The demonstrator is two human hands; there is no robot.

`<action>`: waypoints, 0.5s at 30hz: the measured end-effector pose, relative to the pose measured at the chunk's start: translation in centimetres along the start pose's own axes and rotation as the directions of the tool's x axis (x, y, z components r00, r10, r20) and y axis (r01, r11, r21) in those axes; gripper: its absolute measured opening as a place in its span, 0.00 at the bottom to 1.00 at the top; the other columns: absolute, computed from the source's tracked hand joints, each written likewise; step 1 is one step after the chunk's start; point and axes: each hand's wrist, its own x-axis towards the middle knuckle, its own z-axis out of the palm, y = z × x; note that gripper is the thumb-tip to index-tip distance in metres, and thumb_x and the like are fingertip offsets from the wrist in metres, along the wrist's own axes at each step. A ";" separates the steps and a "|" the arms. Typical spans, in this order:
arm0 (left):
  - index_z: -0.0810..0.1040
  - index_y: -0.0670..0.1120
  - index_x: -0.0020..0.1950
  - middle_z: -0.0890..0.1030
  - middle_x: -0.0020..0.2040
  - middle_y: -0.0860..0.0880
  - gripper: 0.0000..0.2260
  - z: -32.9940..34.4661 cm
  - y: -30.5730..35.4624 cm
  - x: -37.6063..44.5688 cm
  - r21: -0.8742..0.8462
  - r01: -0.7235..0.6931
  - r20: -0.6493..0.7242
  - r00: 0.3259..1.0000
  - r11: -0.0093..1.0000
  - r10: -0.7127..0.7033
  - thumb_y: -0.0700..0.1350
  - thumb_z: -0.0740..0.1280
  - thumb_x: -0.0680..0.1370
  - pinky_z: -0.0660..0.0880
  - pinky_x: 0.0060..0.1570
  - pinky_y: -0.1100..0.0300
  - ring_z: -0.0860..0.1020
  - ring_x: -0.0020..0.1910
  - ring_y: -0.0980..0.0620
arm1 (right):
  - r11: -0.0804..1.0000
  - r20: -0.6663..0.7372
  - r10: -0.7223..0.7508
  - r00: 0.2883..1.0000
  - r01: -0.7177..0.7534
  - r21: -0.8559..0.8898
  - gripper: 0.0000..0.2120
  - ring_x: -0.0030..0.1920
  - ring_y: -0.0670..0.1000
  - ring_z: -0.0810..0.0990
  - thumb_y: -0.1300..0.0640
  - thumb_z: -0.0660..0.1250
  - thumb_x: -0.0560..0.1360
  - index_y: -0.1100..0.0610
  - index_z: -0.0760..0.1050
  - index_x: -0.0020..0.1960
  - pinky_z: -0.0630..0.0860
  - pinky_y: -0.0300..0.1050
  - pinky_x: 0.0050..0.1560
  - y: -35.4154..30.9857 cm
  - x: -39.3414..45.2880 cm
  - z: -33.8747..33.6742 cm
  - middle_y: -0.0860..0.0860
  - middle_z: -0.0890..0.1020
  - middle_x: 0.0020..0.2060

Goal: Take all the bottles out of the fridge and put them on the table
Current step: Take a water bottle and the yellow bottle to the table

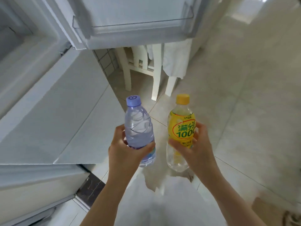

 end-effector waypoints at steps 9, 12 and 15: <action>0.74 0.57 0.52 0.82 0.43 0.62 0.28 17.1 6.9 -1.7 -0.013 -0.094 0.258 0.962 0.995 0.094 0.58 0.77 0.54 0.78 0.38 0.67 0.81 0.42 0.58 | 0.990 -0.174 0.133 0.976 -0.122 0.071 0.32 0.46 0.41 0.82 0.58 0.79 0.64 0.47 0.64 0.61 0.80 0.41 0.44 5.9 1.7 -16.9 0.43 0.82 0.48; 0.73 0.59 0.51 0.81 0.44 0.65 0.26 22.9 8.9 -2.4 -0.002 -0.132 0.303 0.945 0.991 0.126 0.54 0.79 0.56 0.76 0.36 0.69 0.80 0.42 0.60 | 0.983 -0.215 0.173 0.961 -0.156 0.094 0.31 0.47 0.44 0.82 0.58 0.79 0.64 0.45 0.65 0.59 0.81 0.50 0.48 7.3 3.3 -22.3 0.42 0.81 0.47; 0.71 0.61 0.50 0.79 0.45 0.68 0.26 27.8 11.2 -2.4 -0.002 -0.168 0.335 0.929 0.986 0.158 0.55 0.78 0.56 0.75 0.36 0.72 0.79 0.44 0.62 | 0.981 -0.256 0.183 0.949 -0.161 0.104 0.31 0.46 0.43 0.82 0.59 0.79 0.64 0.45 0.66 0.59 0.81 0.51 0.49 8.0 5.3 -26.9 0.42 0.81 0.47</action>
